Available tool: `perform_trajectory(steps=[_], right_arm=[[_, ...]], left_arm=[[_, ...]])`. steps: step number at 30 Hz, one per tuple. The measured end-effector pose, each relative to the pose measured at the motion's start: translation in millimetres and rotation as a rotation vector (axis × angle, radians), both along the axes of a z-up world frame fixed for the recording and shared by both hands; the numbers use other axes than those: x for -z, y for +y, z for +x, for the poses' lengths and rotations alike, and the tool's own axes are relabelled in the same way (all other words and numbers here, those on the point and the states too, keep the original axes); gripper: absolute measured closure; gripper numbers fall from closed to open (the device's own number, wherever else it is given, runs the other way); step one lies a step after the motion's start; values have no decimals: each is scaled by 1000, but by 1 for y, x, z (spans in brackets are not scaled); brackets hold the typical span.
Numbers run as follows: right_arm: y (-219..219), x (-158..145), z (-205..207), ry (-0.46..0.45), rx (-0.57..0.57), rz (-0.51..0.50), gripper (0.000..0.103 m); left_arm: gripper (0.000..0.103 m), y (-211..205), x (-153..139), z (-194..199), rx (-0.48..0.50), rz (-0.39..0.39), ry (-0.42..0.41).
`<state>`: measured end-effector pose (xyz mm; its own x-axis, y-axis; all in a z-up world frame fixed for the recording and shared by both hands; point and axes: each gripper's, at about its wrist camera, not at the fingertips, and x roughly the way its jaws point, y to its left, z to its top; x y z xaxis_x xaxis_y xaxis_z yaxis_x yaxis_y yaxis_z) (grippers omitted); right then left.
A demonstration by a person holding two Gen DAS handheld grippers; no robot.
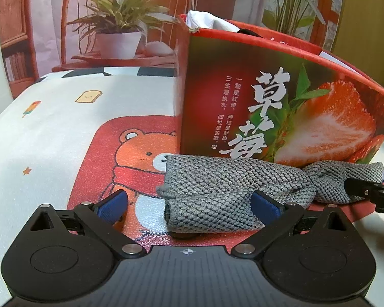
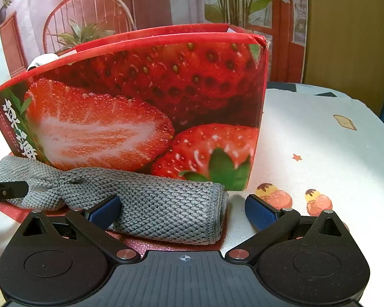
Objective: Organize soft objects
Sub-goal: 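Close the left gripper on the grey towel while the right gripper grips it too, then lift the grey towel with both grippers and carry it over the red box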
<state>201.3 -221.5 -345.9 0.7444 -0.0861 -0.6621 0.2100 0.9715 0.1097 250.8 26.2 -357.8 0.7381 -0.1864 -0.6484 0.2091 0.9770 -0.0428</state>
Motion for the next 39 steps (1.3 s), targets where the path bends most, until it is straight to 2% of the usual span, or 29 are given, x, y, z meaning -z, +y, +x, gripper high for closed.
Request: perform_trajectory(steps=[1,2,3,4,8,10,12,14,15,17,20,28,39], right_arm=[[-1,0,0,-1,-3,3,0],[-2,0,0,-3,-7,8,1],[-2,0,0,-6,-13,12,2],[-3,-1,-1,-13,-18,17,6],[-1,-2,-6,-39,-49,28,23],[-2,-3,-7,-50,-56,41,29],[-5,-4,-12,-65,-55,63,37],[-8,-4,-17,-73,-46,83,49],[-8,-5,-18,-75,-40,87,52],[-9,-8,-23,-83,-18,103,65],[-11,-10,-31,-90,-2,131,72],[-10,-21,-55,-120,6,168,75],[2,-47,-71,-187,-22,147,76]], left_arm=[[7,0,-2,1,12,-6,-1],[16,0,-3,2,27,-8,-5],[29,-1,-5,1,50,-10,-11],[35,-4,-6,0,77,-16,-15],[45,-7,-4,-3,92,-11,-26],[53,-6,-3,-5,106,-29,-24],[68,-7,-3,-7,126,-39,-17],[74,-11,-4,-11,138,-33,-13],[75,-12,-4,-13,139,-27,-13],[76,-11,-4,-16,137,-31,-10],[78,-8,-6,-23,135,-49,-4],[79,-6,-14,-45,132,-71,-21],[79,1,-31,-69,103,-101,-82]])
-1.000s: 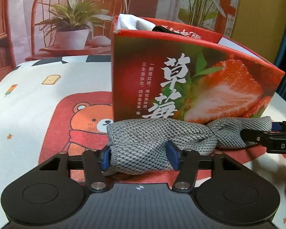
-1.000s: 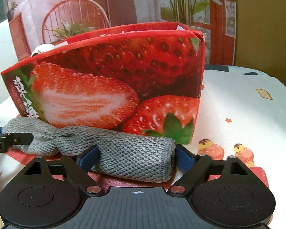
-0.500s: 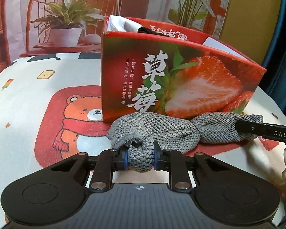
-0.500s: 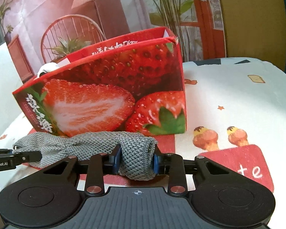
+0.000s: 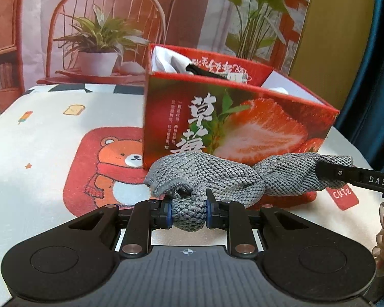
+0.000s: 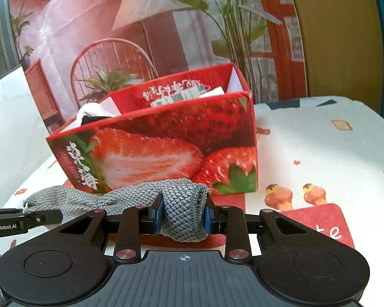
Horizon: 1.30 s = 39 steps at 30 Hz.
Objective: Organize soft objects
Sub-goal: 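Lift the grey towel with both grippers and carry it over the red box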
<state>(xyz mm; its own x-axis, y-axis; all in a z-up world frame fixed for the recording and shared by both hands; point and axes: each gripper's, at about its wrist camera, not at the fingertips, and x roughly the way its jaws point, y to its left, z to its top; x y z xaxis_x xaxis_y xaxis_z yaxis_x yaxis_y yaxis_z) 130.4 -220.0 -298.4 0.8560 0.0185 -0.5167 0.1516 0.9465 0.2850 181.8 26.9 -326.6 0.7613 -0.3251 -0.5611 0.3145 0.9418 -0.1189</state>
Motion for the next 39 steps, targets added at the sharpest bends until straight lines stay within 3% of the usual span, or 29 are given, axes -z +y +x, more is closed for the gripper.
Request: perform_trajectory(steps=[13,23,31,39], right_arm=[[1,-37,-19,-109,-1,-34,76],[-14,-87,-10,-216,9,-63,76],[-30,-113,27,-228,25,-103,76],[-33,-114,73,-171,40,-154,76]], left_arm=[[79,1,-38,-24,21,-30,-131],[79,-14,-90,-12,67,-22,-263],[79,-28,-112,35,81,-26,-221],[79,-42,-118,90,69,-10,-182]])
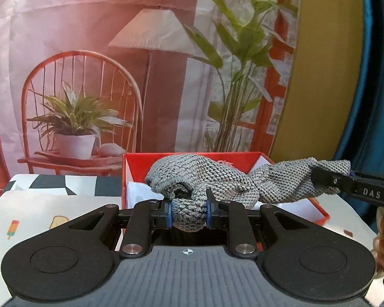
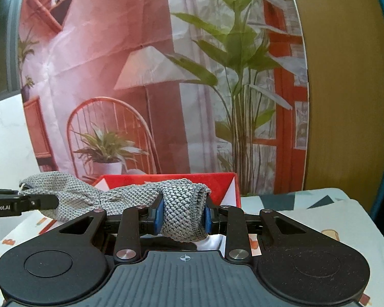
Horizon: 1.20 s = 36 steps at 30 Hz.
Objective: Organize soft objects
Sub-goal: 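Lift the grey towel with both grippers and carry it over the red box, then open both grippers to drop the grey towel into the red box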
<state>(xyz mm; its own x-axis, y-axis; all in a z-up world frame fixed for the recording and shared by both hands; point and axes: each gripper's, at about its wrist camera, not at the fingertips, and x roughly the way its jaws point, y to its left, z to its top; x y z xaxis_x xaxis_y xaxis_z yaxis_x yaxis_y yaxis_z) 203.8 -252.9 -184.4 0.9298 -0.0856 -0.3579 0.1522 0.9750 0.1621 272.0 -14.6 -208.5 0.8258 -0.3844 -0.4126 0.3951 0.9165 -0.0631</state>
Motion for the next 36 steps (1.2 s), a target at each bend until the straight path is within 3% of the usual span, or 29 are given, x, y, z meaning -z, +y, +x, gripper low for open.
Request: perform_trajectory(steps=[10,14,21,25,28,30,31,36], right_arm=[[-3,10,73,113,-8,-9,76],[2,19,96,171,-31,-35,76],[3,43,123,284,-62,-16,76],[3,52,125,304,-60,-4,76],[4,51,123,300,-48,-13,74],[5,49,121,298,-39,-30,69],[5,48,120,299,-34,-34,66],[4,41,109,297,-3,-45,48]], left_arm=[[79,-25,16,67,11,64,72],[79,-30,30,89,22,76,142],[79,-32,46,104,28,101,202],[77,-32,47,105,33,97,206],[65,-31,43,102,33,76,200],[51,-31,39,98,39,60,199],[48,-31,36,96,40,60,193],[13,-33,23,75,28,94,129]])
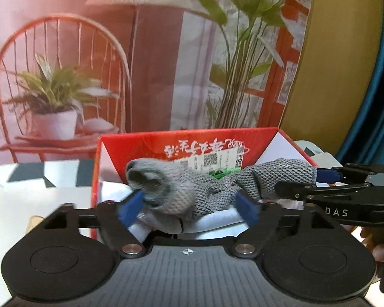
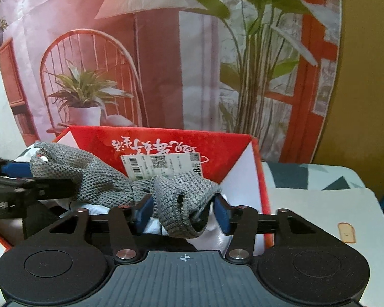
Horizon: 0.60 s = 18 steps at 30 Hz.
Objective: Organize soft objects
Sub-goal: 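Open both grippers to drop the grey towel into the red box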
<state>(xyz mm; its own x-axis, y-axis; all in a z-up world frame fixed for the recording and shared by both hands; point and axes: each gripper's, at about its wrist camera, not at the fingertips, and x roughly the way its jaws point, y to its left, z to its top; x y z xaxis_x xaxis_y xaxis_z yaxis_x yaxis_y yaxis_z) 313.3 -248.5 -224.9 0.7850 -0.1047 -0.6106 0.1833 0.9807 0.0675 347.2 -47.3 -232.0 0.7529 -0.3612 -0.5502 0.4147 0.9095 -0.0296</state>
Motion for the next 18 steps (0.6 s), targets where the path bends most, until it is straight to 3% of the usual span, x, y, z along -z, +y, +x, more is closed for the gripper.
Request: perform_trajectory(steps=[3,10,18], right_arm=[[0,-5,-7,2,12,5,35],[5,-20,-26,-10,30,8,0],[18,-43,-50,-32,43,-26,0]], left_arm=[[4,1,-9,-12,-44,38,-44],[0,1,-29,-41,-78,88,-108],[0,6,-47,-70,-155,105,-147]])
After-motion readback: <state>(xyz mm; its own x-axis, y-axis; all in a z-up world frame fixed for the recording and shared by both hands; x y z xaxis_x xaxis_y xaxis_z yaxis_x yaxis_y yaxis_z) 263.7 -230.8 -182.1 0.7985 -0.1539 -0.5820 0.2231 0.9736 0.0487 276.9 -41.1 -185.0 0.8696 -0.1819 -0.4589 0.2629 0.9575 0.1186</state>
